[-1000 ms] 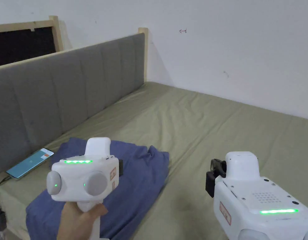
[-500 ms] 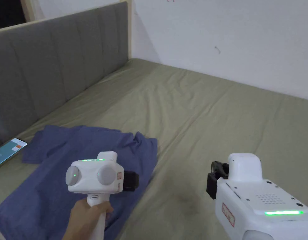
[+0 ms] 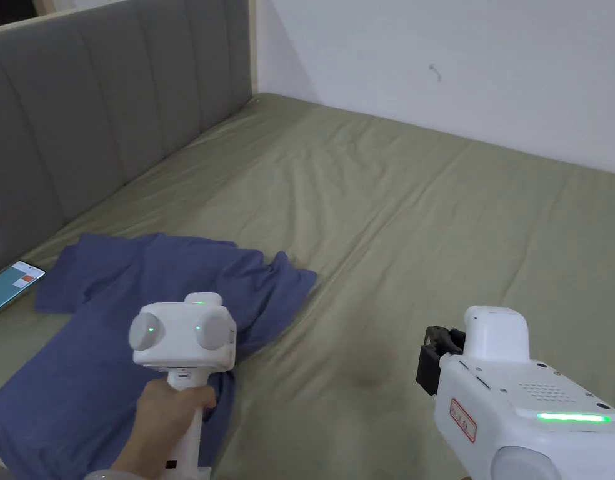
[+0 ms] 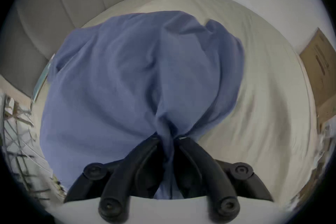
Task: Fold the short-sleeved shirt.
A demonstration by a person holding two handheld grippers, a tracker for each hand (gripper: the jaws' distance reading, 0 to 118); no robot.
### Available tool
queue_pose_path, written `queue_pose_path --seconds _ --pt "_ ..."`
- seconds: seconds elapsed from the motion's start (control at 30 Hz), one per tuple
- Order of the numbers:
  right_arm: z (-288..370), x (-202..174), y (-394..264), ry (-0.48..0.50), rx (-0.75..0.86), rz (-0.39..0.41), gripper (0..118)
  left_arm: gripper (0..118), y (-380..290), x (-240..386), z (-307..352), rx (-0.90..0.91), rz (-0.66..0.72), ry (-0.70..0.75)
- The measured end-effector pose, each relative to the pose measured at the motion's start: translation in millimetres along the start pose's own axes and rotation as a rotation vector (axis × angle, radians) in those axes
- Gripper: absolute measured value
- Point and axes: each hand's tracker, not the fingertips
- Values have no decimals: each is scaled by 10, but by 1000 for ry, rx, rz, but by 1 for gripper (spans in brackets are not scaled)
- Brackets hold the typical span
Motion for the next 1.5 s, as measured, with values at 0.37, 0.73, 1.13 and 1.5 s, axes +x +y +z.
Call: queue_pose_path --seconds 0.37,0.73,1.13,1.5 --pt "219 280 1 -49 30 -62 0 8 317 -146 750 128 128 -309" --pt "960 948 55 -212 161 -182 0 8 516 1627 2018 272 -167 -646" --pt "1957 1929 -203 -530 235 -299 0 8 -1061 3403 1839 -2 -572 -906" --pt "1859 2059 -531 -521 133 -358 0 9 -2042 3573 910 -207 -766 -618"
